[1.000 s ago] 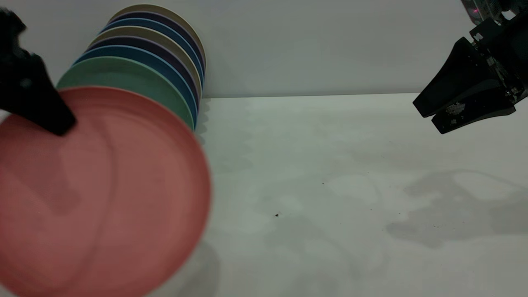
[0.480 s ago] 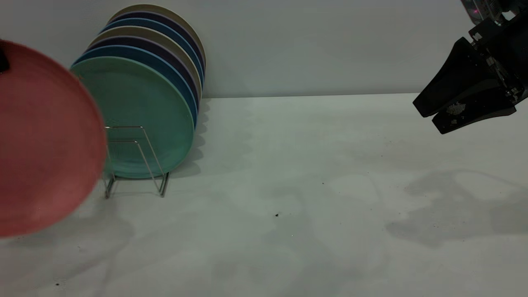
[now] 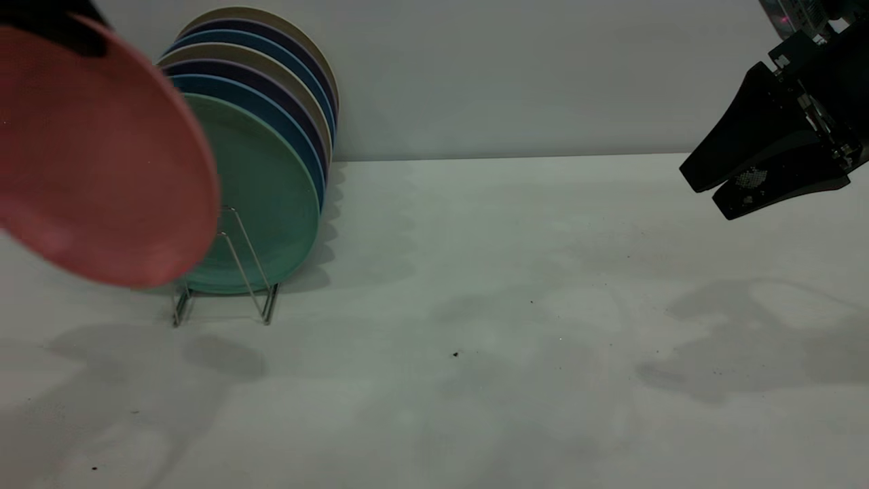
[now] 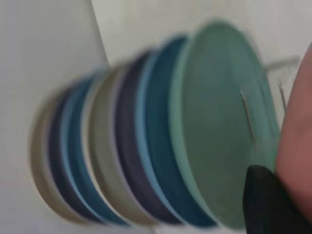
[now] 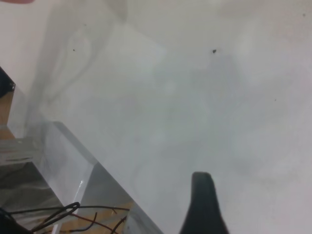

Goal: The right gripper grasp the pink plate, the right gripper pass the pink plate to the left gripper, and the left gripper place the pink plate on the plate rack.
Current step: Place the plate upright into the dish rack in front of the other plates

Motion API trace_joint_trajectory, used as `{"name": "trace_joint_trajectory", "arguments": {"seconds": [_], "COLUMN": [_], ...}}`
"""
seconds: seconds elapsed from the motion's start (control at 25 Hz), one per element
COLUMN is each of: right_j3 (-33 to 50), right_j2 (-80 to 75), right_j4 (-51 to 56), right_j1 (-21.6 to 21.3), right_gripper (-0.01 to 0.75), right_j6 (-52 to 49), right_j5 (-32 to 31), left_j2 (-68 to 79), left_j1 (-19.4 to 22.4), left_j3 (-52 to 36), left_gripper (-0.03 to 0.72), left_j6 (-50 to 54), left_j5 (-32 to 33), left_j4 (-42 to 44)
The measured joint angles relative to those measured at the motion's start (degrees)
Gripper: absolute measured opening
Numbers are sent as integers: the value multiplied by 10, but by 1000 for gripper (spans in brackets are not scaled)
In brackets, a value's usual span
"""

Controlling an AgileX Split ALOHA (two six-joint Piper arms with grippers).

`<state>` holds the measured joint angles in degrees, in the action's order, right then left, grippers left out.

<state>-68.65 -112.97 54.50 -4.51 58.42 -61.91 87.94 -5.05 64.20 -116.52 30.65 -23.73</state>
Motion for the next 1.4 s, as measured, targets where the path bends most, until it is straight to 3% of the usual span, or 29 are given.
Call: {"name": "trace_joint_trajectory", "arguments": {"seconds": [0.32, 0.64, 1.4], "right_j3": [0, 0, 0], "right_j2": [0, 0, 0], "right_j4": [0, 0, -15], "right_j1": [0, 0, 0], "right_gripper": [591, 591, 591], "right_j6": [-5, -11, -15], "right_j5": [0, 1, 2], "left_j2": [0, 11, 62], "left_j1": [0, 0, 0], "left_j3": [0, 23, 41], "left_gripper": [54, 54, 54], "left_j6": [11, 109, 120], "left_j5": [-87, -87, -104], "left_j4": [-33, -31, 9]}}
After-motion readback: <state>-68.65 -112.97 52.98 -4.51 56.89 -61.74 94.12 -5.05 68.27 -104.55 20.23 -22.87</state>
